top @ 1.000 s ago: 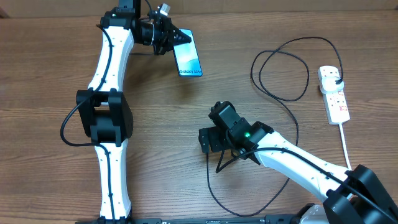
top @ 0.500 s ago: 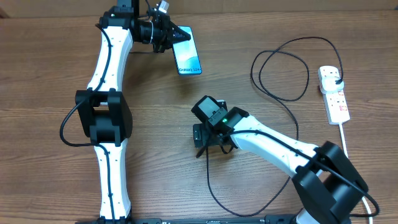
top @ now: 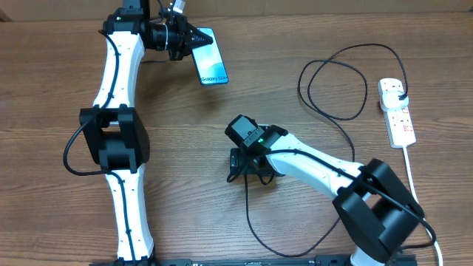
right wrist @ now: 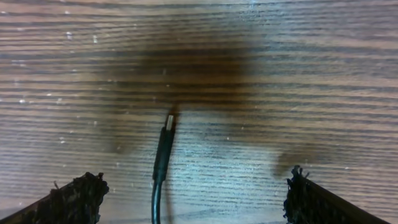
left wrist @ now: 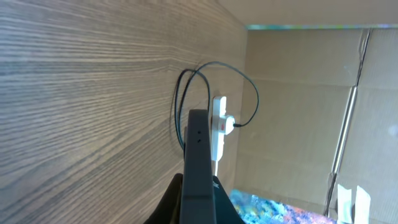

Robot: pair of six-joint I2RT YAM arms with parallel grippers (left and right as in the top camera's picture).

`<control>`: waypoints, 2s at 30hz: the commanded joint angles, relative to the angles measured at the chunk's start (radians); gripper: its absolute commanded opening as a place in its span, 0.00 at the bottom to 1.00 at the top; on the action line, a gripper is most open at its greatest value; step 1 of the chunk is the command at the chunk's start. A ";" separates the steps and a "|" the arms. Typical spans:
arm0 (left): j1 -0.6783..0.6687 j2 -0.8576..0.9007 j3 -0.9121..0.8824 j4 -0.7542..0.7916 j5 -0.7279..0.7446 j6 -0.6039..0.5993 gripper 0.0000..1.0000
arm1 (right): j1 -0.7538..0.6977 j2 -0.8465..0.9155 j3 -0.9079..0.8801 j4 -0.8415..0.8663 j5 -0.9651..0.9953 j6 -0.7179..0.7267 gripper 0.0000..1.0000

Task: Plug charger to phone and switch on socket
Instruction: 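Lower the right gripper and grasp the cable's connector tip, then lift the connector with the right gripper toward the phone's bottom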

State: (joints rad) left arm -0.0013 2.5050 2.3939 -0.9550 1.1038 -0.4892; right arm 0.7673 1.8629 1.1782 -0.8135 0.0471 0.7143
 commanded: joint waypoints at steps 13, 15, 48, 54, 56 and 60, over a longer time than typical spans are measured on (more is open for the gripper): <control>0.010 -0.006 0.010 0.064 0.042 -0.073 0.05 | 0.006 0.149 0.166 -0.112 -0.005 0.019 0.69; 0.011 -0.006 0.010 0.072 0.042 -0.073 0.05 | 0.006 0.162 0.179 -0.124 -0.005 0.019 0.66; 0.019 -0.006 0.010 0.078 0.109 -0.076 0.04 | -0.011 0.206 0.248 -0.188 -0.031 0.011 0.04; 0.047 -0.006 0.010 0.166 0.208 -0.138 0.04 | -0.080 0.206 0.266 -0.192 -0.050 0.011 0.04; 0.055 -0.006 0.010 0.175 0.229 -0.143 0.04 | -0.115 0.206 0.272 -0.188 -0.062 0.011 0.04; 0.064 -0.006 0.010 0.177 0.237 -0.143 0.04 | -0.198 0.206 0.276 -0.155 -0.134 0.011 0.04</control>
State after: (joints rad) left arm 0.0490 2.5050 2.3939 -0.7837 1.2633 -0.6041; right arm 0.6296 2.0552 1.4250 -0.9874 -0.0273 0.7319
